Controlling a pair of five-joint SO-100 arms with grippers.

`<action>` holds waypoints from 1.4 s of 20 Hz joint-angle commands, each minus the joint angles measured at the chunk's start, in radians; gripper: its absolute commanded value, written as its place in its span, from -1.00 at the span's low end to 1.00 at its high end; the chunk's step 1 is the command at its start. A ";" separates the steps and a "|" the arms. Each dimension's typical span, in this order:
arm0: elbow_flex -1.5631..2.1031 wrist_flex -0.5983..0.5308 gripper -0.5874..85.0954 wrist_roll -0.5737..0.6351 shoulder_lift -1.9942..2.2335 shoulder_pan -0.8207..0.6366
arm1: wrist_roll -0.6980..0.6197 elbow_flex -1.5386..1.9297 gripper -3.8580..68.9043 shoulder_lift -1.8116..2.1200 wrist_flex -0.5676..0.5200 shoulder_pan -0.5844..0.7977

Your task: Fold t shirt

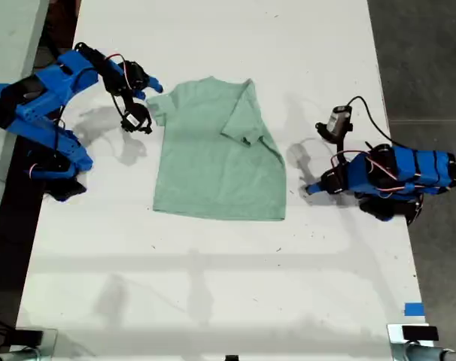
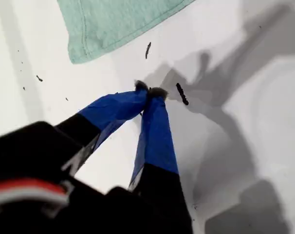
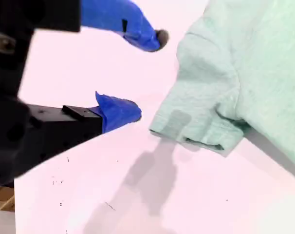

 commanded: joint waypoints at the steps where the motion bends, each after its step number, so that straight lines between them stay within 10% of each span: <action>1: -0.164 -0.011 -0.40 0.038 -0.229 -0.029 | -0.020 0.051 -0.86 0.012 -0.023 -0.009; 9: -0.336 0.064 -0.48 0.021 -0.583 -0.135 | -0.023 0.051 -0.86 0.012 -0.023 -0.026; 12: -0.341 0.103 -0.99 -0.005 -0.670 -0.160 | -0.021 0.051 -0.86 0.012 -0.023 -0.026; 15: -0.345 0.141 -0.99 -0.031 -0.597 -0.129 | -0.020 0.051 -0.86 0.012 -0.023 -0.026; 22: -0.953 0.543 -0.99 -0.041 -0.568 0.058 | -0.020 0.051 -0.86 0.012 -0.023 -0.023; 28: -1.141 0.466 -0.99 -0.074 -0.762 0.356 | -0.021 0.051 -0.86 0.012 -0.023 -0.020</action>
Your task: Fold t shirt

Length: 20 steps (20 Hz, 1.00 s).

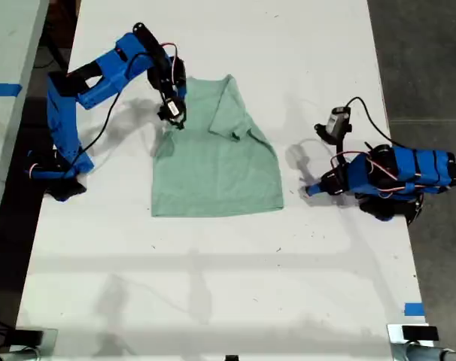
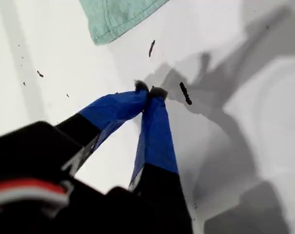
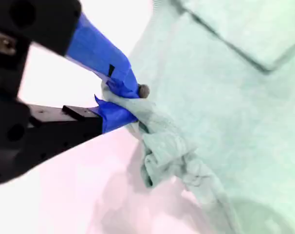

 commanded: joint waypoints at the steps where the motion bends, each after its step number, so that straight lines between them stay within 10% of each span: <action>1: -0.071 -0.071 -0.98 -0.043 -0.023 0.132 | -0.014 0.051 -0.86 0.012 -0.023 -0.002; 4: -0.071 -0.140 -0.95 -0.074 -0.017 0.201 | -0.014 0.051 -0.86 0.012 -0.023 -0.002; 9: -0.066 -0.120 -0.34 -0.084 0.057 0.175 | -0.012 0.051 -0.86 0.012 -0.023 -0.002; 11: -0.058 -0.064 -0.40 -0.075 0.104 0.127 | -0.012 0.051 -0.86 0.012 -0.023 -0.002; 13: -0.003 -0.008 -0.91 -0.091 0.233 0.069 | -0.012 0.051 -0.86 0.012 -0.023 -0.003; 20: 0.818 -0.144 -0.99 -0.268 1.126 0.276 | -0.015 0.051 -0.86 0.012 -0.023 -0.006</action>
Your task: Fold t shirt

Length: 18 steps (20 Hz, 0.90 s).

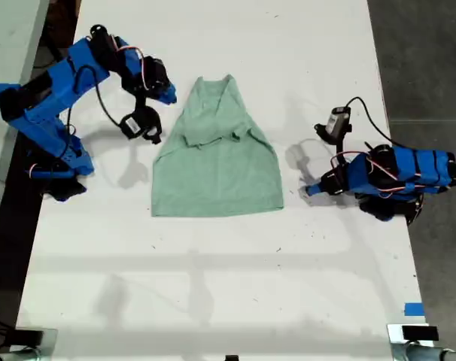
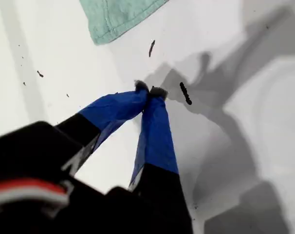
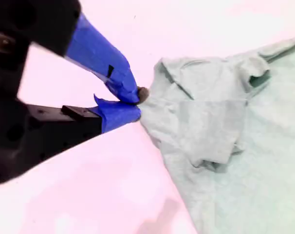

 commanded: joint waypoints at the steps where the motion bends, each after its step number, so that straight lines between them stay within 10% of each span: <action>1: 0.486 -0.120 -0.99 -0.144 0.598 0.098 | -0.015 0.051 -0.86 0.012 -0.023 -0.006; 7: 1.310 -0.514 -0.99 -0.342 1.051 0.400 | -0.015 0.051 -0.86 0.012 -0.023 0.008; 18: 1.735 -0.453 -0.93 -0.281 1.565 0.204 | -0.008 0.051 -0.87 0.012 -0.023 0.002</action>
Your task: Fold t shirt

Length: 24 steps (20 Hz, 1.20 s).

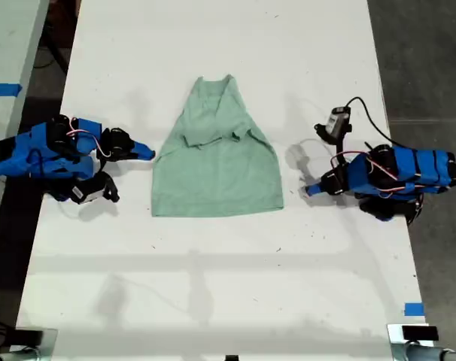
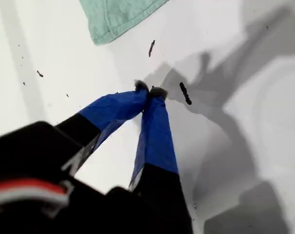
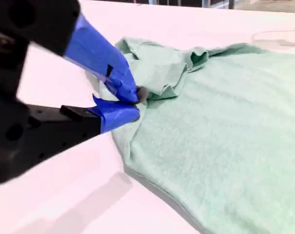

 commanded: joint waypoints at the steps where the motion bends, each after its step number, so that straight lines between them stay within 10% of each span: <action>1: 0.038 -0.018 -0.93 0.006 0.005 -0.034 | -0.006 0.051 -0.87 0.012 -0.023 -0.002; 24: 0.040 -0.021 -0.99 -0.005 0.009 0.011 | 0.005 0.051 -0.86 0.012 -0.023 -0.002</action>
